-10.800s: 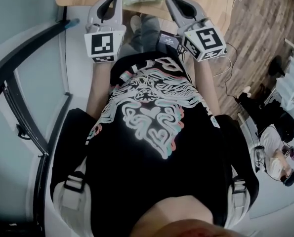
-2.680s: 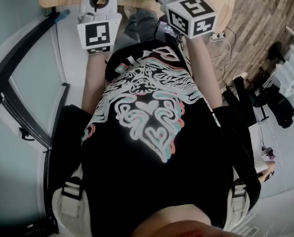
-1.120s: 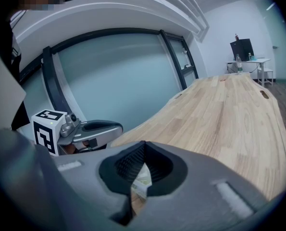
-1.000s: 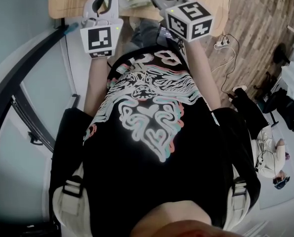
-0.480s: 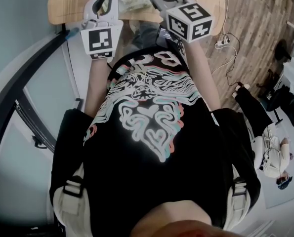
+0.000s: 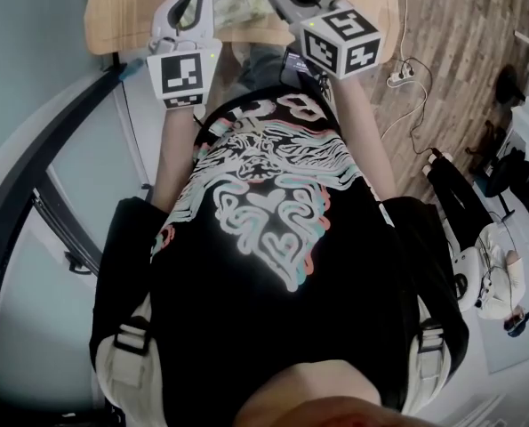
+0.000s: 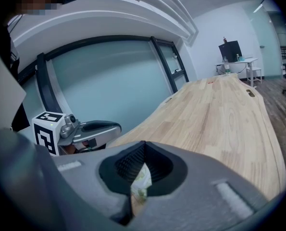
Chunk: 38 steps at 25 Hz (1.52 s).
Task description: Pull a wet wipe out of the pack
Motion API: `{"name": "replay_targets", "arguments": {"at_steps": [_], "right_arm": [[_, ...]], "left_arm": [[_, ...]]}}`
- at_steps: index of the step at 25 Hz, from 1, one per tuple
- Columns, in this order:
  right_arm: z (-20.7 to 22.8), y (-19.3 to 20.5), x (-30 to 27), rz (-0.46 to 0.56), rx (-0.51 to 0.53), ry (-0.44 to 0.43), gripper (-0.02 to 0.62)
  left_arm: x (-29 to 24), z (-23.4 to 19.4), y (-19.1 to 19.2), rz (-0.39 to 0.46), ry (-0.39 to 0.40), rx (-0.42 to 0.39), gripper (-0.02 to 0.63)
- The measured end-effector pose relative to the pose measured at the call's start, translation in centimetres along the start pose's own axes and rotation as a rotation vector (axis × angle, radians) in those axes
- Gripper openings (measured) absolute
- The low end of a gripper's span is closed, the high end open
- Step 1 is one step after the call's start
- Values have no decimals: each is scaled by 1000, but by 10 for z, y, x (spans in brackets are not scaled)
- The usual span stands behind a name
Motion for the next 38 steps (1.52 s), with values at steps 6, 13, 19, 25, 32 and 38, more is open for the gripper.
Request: {"name": "replay_targets", "arguments": {"at_steps": [6, 13, 19, 25, 32, 38], "right_arm": [[10, 2, 12, 4, -16, 29, 0], [23, 10, 31, 16, -50, 78, 0], [40, 17, 43, 25, -79, 118, 0], [51, 23, 49, 20, -103, 155, 0], [63, 32, 48, 4, -128, 180, 0], [71, 42, 44, -19, -153, 194, 0]], "left_arm": [[-7, 4, -9, 6, 15, -12, -14], [-16, 18, -14, -6, 54, -12, -14], [-33, 31, -15, -8, 106, -41, -14], [-43, 35, -15, -16, 137, -41, -14], [-56, 39, -8, -43, 164, -30, -14], [-57, 39, -3, -72, 173, -33, -14]]}}
Point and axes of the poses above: the fingertips, and each gripper's own axes: x backward along the fingers, z to its right, y out of its underside, the point moved 5 cm from there along x, backward along the fingers, and after that the axes turned 7 degrees about x, right-handed, at the moved point
